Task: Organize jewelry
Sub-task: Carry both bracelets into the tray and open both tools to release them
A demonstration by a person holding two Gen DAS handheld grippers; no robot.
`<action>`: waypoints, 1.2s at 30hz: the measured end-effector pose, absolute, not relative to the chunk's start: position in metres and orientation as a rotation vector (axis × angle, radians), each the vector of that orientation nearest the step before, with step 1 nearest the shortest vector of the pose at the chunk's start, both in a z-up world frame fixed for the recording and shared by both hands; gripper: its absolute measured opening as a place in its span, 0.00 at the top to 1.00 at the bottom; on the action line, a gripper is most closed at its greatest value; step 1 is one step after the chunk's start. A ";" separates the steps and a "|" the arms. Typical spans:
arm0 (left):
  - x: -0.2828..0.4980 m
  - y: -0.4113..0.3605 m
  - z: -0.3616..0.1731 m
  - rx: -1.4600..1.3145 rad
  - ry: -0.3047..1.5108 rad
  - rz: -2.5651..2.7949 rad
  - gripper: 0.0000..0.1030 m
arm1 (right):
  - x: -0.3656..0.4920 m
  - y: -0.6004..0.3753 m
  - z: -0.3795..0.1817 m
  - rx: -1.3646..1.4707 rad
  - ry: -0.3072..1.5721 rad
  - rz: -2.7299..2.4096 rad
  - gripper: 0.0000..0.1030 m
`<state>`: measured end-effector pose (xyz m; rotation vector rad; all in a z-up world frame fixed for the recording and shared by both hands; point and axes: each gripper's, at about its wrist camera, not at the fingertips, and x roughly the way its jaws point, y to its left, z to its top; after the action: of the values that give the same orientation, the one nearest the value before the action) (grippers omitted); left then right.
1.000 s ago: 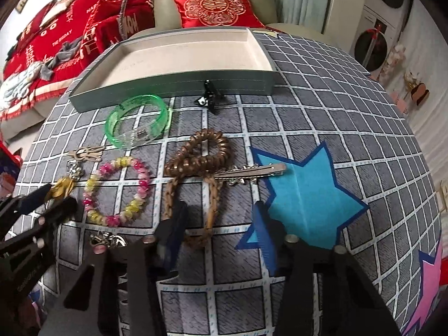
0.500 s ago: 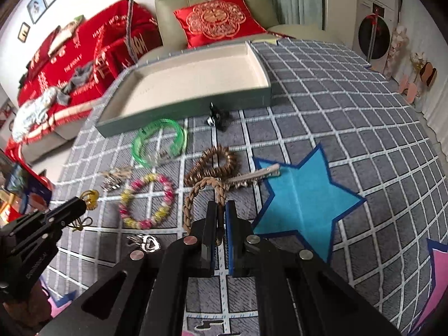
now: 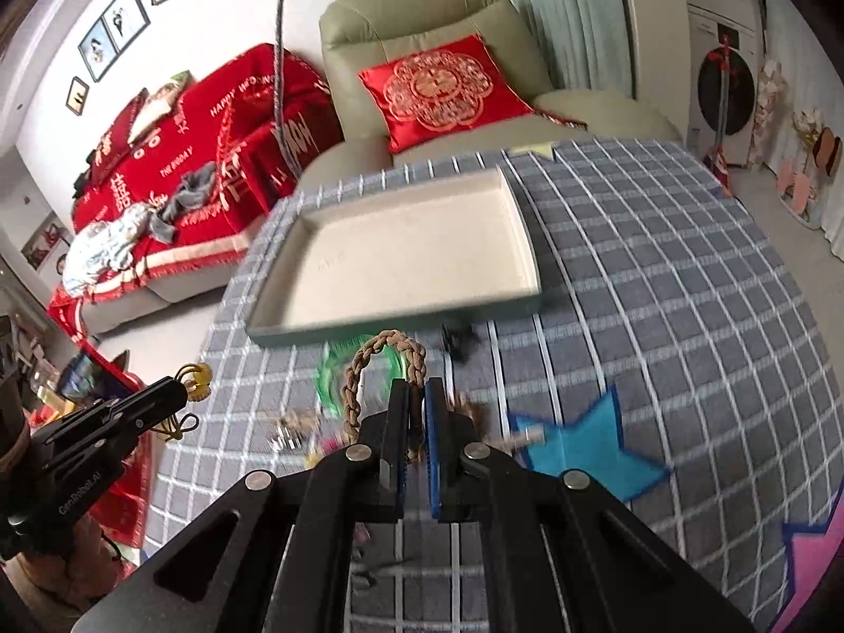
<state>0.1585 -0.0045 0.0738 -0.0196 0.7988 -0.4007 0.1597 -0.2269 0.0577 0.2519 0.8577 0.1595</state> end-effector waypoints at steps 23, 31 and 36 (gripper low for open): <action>0.391 -0.038 0.017 -0.015 0.880 -0.245 0.82 | 0.385 -0.220 0.023 0.231 0.915 0.124 0.94; 0.418 -0.045 -0.041 0.021 1.000 -0.219 0.82 | 0.418 -0.219 -0.038 0.230 0.996 0.082 0.94; 0.419 -0.055 -0.045 0.074 1.015 -0.202 0.82 | 0.416 -0.218 -0.049 0.211 1.004 0.077 0.94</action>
<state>0.4188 -0.0552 -0.0447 0.0737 1.0145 -0.2020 0.4164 -0.2177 -0.0492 0.2107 1.0038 0.0772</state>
